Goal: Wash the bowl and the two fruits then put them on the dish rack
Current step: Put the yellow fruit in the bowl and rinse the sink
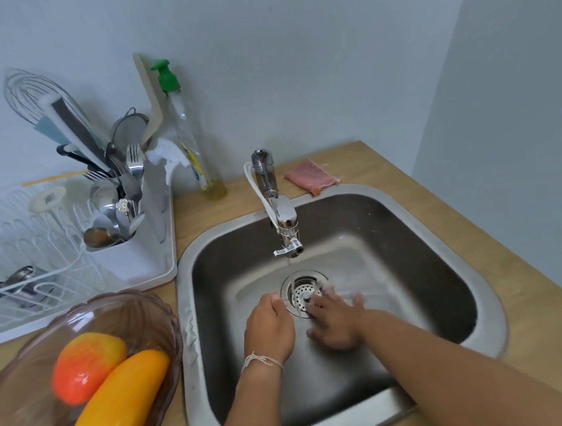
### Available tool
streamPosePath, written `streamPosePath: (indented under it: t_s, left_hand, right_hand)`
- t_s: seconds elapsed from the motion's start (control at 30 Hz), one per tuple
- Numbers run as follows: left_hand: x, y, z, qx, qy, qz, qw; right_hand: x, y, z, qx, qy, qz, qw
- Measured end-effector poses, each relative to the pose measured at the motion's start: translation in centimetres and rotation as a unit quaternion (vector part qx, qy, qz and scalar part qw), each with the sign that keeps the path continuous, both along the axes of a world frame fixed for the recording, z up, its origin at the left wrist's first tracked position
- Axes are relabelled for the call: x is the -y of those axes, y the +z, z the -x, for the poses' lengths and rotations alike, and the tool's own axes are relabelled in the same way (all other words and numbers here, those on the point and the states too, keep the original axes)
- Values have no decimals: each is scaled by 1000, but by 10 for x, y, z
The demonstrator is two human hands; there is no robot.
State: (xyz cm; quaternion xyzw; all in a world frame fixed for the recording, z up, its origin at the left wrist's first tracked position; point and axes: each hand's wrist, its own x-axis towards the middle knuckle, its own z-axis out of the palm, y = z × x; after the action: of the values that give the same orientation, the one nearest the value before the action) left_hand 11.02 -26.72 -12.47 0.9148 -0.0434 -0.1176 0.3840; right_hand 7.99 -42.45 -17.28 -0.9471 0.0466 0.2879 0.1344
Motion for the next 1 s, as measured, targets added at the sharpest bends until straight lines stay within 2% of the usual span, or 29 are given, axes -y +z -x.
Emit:
streamPosePath:
  t_s: [0.07,0.13,0.2,0.37,0.43,0.53,0.67,0.77,0.87,1.0]
  left_hand:
    - [-1,-3,2,-61,-51,-74,994]
    - [-3,-11,4,-137,-88,-142,976]
    - [-4,-17,6,-175,-115,-189,959]
    - [-2,-27,9,-163,-243,-267,918]
    - [-4,-28,11,-174,-249,-303,903]
    - [-7,-32,14,-192,-220,-358,887]
    - [-10,-41,15,-138,-261,-393,871]
    - [-11,-48,8,-98,-283,-370,880]
    - [-16,-53,-1,-96,-212,-355,905]
    - [-17,-58,-4,-95,-187,-358,910]
  right_hand:
    - [-8,2,-3,52,93,-32,994]
    - [2,3,-5,76,127,-19,989]
    - [9,1,-5,75,145,0,987]
    - [-4,0,-14,168,143,-62,973]
    - [-1,-2,-15,139,143,-17,980]
    - [17,-7,-13,57,59,71,994]
    - [28,-12,-10,33,15,84,996]
    - [34,-14,-12,41,-80,64,994]
    - [47,-16,-14,39,-161,82,983]
    - [46,-16,-14,30,-164,79,983]
